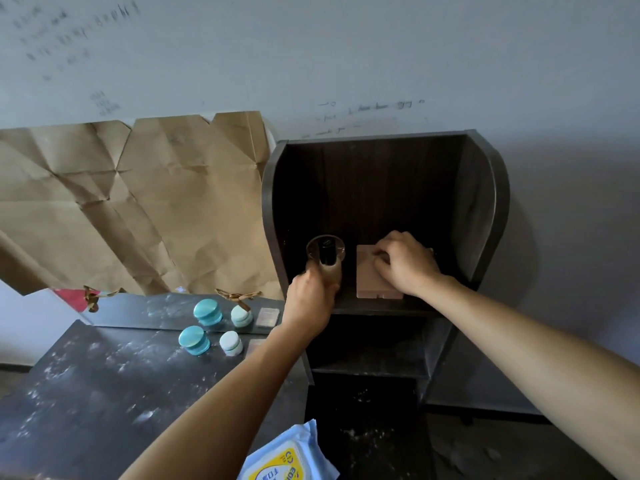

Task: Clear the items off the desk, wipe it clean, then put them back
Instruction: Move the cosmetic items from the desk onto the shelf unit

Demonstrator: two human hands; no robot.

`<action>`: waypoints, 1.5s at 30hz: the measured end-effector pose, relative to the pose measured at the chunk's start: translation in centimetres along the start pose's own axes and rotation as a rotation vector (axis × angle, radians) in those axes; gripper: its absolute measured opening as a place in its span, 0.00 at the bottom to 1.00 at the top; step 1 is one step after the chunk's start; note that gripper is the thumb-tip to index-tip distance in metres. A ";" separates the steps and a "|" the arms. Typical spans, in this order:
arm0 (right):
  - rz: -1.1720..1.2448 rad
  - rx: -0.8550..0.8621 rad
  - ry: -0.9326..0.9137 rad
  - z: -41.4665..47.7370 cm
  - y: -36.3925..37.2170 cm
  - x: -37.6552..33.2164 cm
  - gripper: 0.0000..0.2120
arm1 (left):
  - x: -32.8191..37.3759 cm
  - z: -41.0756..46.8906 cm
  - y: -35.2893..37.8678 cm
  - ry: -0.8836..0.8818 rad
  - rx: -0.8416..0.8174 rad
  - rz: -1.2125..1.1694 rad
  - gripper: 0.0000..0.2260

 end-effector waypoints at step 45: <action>0.029 -0.491 0.043 3.1 33.0 -34.0 0.27 | -45.9 4.1 -14.0 -0.323 -0.348 0.326 0.30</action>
Point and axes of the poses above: each hand's wrist, its own z-axis towards the middle knuckle, its own y-axis out of the palm, x = y × z, the point moved 8 cm from there along z, towards the middle knuckle, and after that the axes turned 13 degrees about -z, right-handed, at the moved point
